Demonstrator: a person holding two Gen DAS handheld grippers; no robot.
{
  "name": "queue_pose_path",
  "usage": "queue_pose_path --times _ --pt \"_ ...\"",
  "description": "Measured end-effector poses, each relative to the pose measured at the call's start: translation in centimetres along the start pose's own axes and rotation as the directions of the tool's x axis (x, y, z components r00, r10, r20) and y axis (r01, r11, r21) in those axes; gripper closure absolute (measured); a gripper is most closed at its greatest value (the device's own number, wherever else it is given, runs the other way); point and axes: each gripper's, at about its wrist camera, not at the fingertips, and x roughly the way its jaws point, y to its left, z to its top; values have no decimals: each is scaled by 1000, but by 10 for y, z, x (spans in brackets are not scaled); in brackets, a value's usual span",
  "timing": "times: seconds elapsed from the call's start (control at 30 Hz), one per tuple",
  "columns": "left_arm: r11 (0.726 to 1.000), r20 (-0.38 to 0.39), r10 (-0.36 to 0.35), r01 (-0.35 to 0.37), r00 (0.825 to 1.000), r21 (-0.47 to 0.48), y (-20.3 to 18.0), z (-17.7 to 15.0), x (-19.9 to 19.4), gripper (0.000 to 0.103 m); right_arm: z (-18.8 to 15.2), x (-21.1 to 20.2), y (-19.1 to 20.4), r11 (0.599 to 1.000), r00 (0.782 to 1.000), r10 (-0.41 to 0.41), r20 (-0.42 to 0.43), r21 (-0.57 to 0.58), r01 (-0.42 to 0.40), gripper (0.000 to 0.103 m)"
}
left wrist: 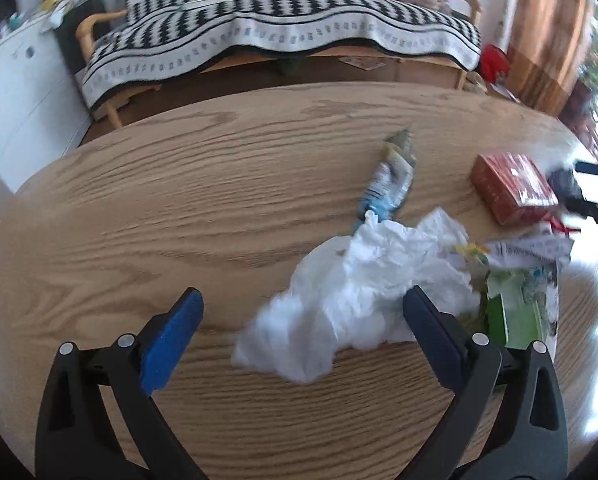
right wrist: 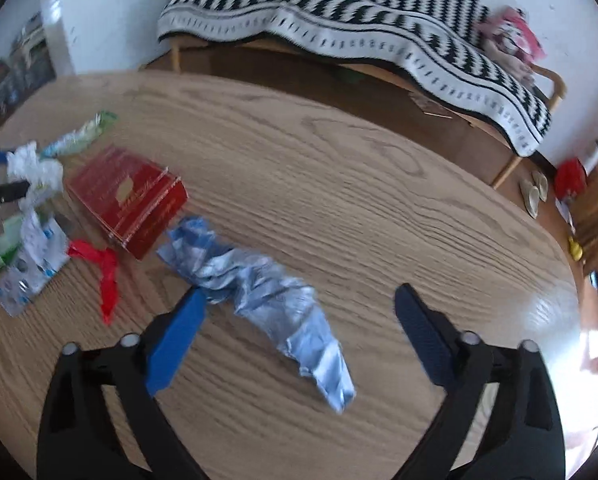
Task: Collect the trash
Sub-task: 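Grasp the blue-white foil wrapper with the right gripper while the left gripper grasps the white tissue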
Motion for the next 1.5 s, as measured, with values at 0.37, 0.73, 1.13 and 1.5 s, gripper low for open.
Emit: queue_pose_path --times 0.37,0.73,1.13,1.5 --pt "997 44 -80 81 996 -20 -9 -11 -27 86 -25 -28 23 993 998 -25 57 116 18 76" --pt "980 185 -6 43 983 -196 18 -47 -118 89 -65 -123 32 883 971 21 237 451 -129 76" --pt "975 178 1 39 984 -219 6 -74 -131 89 -103 -170 112 846 921 58 385 470 -250 76" --pt "978 146 -12 42 989 -202 12 -70 -115 89 -94 -141 106 831 946 67 317 507 -229 76"
